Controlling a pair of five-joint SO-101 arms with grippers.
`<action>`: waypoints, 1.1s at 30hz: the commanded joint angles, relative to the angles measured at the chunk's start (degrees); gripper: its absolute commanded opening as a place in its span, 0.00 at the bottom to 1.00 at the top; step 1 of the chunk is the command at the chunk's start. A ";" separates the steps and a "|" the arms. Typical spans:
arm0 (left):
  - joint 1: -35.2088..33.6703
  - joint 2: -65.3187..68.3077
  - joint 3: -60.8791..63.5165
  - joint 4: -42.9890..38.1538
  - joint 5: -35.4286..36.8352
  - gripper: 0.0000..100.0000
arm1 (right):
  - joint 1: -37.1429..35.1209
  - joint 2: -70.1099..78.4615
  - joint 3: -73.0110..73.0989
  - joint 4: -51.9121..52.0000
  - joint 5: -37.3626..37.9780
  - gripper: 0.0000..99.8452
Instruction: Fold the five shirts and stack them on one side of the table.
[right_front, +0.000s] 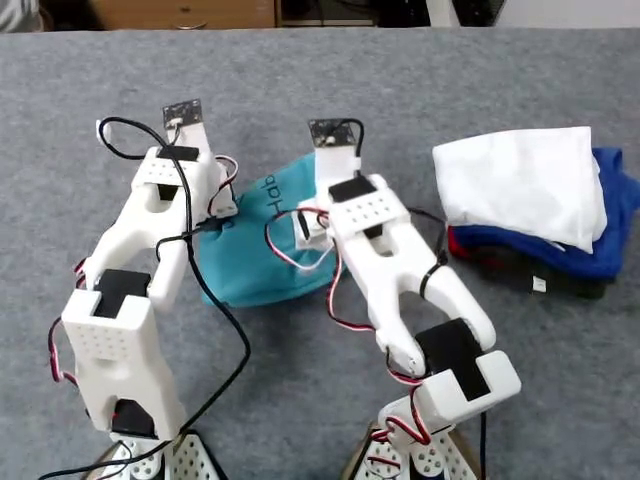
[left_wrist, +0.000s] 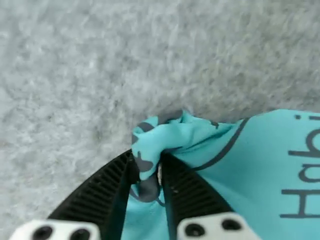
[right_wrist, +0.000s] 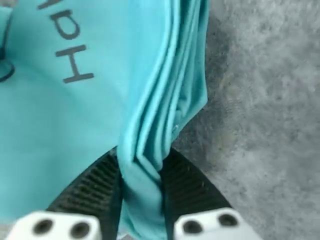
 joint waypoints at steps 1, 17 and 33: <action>1.76 -0.92 -6.59 1.67 0.70 0.02 | 1.01 -0.84 -8.48 5.27 1.76 0.00; 19.08 -0.22 -47.03 11.69 9.32 0.02 | 30.55 -0.84 -42.42 32.00 20.57 0.00; 34.11 25.01 -69.01 -1.32 9.32 0.05 | 58.59 -0.31 -45.93 30.68 29.80 0.00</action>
